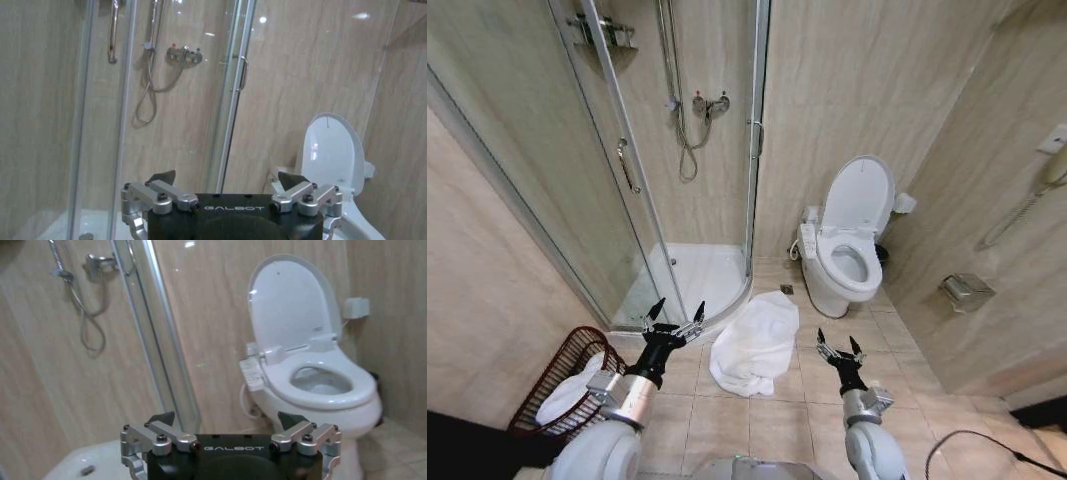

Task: Discard the used towel into the hamper.

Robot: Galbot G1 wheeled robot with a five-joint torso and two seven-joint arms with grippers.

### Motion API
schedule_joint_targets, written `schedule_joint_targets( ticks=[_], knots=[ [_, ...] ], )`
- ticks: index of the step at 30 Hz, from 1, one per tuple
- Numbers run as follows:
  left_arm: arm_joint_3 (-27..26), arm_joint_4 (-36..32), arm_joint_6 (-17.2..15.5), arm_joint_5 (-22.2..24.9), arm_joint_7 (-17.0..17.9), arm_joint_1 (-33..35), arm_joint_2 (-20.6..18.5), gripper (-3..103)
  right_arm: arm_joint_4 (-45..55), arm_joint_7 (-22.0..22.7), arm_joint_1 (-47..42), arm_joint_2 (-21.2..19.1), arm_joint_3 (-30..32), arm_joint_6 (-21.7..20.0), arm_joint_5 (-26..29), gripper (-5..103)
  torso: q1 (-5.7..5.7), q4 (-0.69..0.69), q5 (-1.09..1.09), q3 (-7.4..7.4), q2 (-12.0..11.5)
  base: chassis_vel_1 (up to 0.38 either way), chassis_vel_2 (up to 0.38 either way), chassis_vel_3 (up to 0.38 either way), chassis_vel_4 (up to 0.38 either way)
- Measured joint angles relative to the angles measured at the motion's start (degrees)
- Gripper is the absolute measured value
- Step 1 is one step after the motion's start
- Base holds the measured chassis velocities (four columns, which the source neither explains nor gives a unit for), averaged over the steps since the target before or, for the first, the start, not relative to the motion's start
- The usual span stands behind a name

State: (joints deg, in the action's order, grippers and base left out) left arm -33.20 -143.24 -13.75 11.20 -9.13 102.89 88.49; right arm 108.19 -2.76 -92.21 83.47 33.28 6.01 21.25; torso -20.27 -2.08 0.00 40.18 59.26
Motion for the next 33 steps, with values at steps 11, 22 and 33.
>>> schedule_joint_targets(
  ticks=[11, 22, 33],
  knots=[
    [0.0, 0.0, 0.0, 0.0, 0.0, 0.0, 0.0, 100, 0.0, -4.0, -1.1, 1.5, 0.0, 7.2, -5.0, 100, 1.42, 0.00, 0.00, -1.74, -3.2, 0.000, 0.000, 0.000, 0.000],
    [0.0, 0.0, 0.0, 0.0, 0.0, 0.0, 0.0, 100, -3.0, -4.0, 0.8, 1.2, -1.0, 8.6, -5.2, 100, 2.84, 0.00, 0.00, -3.53, -6.4, 0.000, 0.000, 0.000, 0.000],
    [0.0, 0.0, 0.0, 0.0, 0.0, 0.0, 0.0, 100, -2.5, -4.4, -0.4, 0.4, -0.8, 10.6, -2.9, 100, 4.05, 0.00, 0.00, -4.97, -9.0, 0.000, 0.000, 0.000, 0.000]
  ],
)
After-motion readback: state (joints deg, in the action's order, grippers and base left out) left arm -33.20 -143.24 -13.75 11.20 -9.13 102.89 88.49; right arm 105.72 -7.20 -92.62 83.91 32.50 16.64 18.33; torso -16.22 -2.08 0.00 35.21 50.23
